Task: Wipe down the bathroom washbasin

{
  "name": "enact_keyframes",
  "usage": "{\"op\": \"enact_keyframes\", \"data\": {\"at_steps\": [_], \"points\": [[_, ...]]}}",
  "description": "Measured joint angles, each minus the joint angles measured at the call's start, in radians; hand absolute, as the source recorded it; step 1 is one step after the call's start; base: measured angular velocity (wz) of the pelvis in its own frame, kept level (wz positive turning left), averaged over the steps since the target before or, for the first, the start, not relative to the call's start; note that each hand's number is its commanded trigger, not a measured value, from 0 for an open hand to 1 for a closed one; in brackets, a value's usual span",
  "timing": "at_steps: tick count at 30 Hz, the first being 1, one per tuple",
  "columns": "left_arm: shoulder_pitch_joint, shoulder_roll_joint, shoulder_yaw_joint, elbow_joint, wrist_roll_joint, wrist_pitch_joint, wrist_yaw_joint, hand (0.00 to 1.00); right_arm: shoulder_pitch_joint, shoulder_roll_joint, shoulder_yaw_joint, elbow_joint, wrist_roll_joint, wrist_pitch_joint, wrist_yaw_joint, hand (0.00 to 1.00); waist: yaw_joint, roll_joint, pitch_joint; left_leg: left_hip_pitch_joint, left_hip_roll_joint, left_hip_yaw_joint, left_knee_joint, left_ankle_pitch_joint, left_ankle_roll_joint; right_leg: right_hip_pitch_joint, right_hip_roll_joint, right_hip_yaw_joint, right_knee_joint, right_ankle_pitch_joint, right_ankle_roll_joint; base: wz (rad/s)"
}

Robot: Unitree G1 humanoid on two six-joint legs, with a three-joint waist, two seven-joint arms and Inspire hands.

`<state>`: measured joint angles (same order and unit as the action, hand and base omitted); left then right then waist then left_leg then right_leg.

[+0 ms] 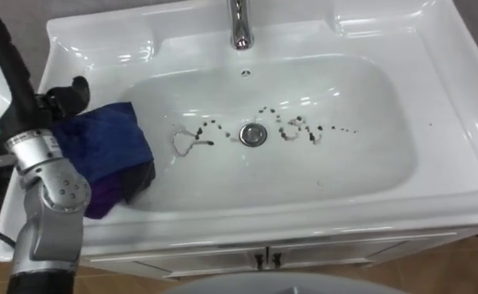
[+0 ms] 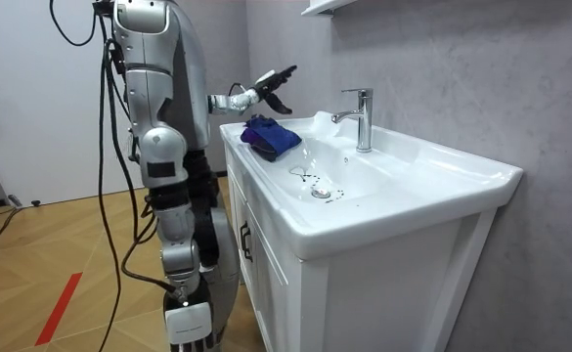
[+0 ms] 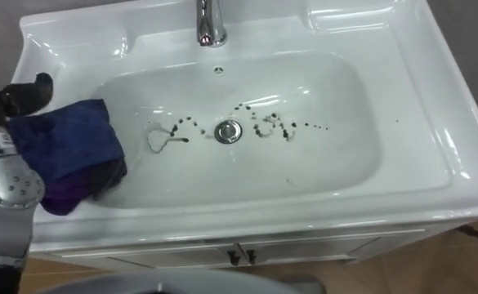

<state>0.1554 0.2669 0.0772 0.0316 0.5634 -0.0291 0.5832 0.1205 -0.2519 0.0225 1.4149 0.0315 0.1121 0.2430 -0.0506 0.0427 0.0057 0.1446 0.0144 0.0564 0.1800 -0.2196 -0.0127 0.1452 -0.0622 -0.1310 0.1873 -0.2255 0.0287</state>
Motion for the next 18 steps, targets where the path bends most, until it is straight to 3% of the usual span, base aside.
{"op": "enact_keyframes", "data": {"at_steps": [5,13,18], "points": [[0.001,0.0,-0.025,0.061,0.002,0.029,-0.024,0.0,-0.001,0.0,0.0,0.001,0.0,0.004,0.001,0.0,-0.002,0.0,-0.0018,0.01,0.004,0.016,0.0,0.0,0.0,0.004,0.005,0.016,-0.001,0.006,-0.001,-0.09],[0.014,-0.017,-0.048,0.133,0.039,0.067,-0.041,0.0,-0.004,0.003,0.01,-0.002,-0.001,0.043,0.0,0.0,-0.002,0.006,-0.0048,0.009,0.009,0.026,-0.001,0.0,0.0,-0.007,0.012,0.033,0.0,0.011,-0.002,-0.04],[0.017,-0.019,-0.049,0.163,0.043,0.074,-0.046,0.0,-0.007,0.004,0.027,-0.002,-0.001,0.059,0.0,0.0,-0.002,0.007,-0.0068,0.008,0.009,0.029,-0.011,0.0,0.0,-0.018,0.013,0.041,0.003,0.014,0.0,-0.04]]}}
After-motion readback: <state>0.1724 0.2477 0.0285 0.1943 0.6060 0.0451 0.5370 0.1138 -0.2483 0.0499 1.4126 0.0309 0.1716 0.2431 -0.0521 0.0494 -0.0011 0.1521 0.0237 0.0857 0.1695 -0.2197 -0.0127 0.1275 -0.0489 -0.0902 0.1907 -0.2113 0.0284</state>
